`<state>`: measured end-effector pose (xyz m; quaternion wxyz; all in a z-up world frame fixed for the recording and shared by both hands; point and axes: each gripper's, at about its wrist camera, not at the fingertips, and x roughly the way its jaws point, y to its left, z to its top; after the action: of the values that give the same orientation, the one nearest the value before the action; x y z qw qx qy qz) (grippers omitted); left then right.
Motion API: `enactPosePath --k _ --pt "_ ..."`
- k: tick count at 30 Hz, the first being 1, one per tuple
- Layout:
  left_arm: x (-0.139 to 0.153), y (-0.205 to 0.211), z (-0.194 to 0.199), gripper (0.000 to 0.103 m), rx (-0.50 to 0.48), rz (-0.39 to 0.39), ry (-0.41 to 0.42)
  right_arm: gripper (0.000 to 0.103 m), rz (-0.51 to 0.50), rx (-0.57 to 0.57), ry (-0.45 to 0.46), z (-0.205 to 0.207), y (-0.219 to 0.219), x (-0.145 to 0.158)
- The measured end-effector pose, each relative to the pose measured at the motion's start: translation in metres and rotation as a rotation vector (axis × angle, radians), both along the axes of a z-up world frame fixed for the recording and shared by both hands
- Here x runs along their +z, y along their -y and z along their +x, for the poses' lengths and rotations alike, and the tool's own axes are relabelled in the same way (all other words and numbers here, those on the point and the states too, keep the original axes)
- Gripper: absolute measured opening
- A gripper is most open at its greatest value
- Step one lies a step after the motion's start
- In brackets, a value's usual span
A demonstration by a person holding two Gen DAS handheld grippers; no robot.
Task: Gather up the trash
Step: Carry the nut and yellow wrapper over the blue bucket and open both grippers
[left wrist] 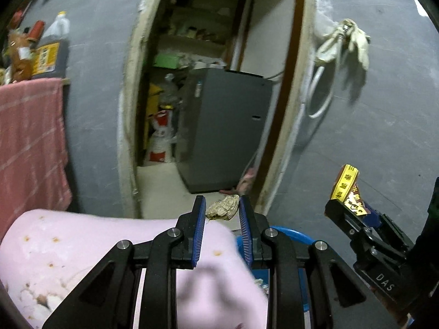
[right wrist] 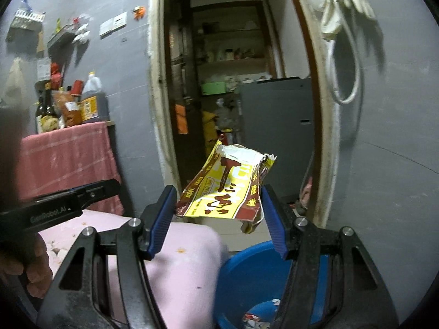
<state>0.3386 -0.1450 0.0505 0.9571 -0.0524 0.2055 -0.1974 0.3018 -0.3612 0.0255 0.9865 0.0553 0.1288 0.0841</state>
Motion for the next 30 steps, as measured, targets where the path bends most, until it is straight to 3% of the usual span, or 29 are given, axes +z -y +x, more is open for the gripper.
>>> enactPosePath --k 8,12,24,30 --pt "-0.005 0.042 0.007 0.021 -0.057 0.015 -0.012 0.061 0.060 -0.071 -0.049 0.001 0.046 -0.008" --pt "-0.013 0.063 0.012 0.021 -0.087 0.042 -0.044 0.061 0.089 -0.089 -0.115 0.007 0.067 -0.018" --pt "-0.051 0.106 0.038 0.021 -0.162 0.109 -0.244 0.062 0.200 -0.102 -0.271 0.025 0.105 -0.048" --pt "-0.070 0.118 0.051 0.022 -0.195 0.104 -0.345 0.063 0.246 -0.089 -0.334 0.034 0.114 -0.062"
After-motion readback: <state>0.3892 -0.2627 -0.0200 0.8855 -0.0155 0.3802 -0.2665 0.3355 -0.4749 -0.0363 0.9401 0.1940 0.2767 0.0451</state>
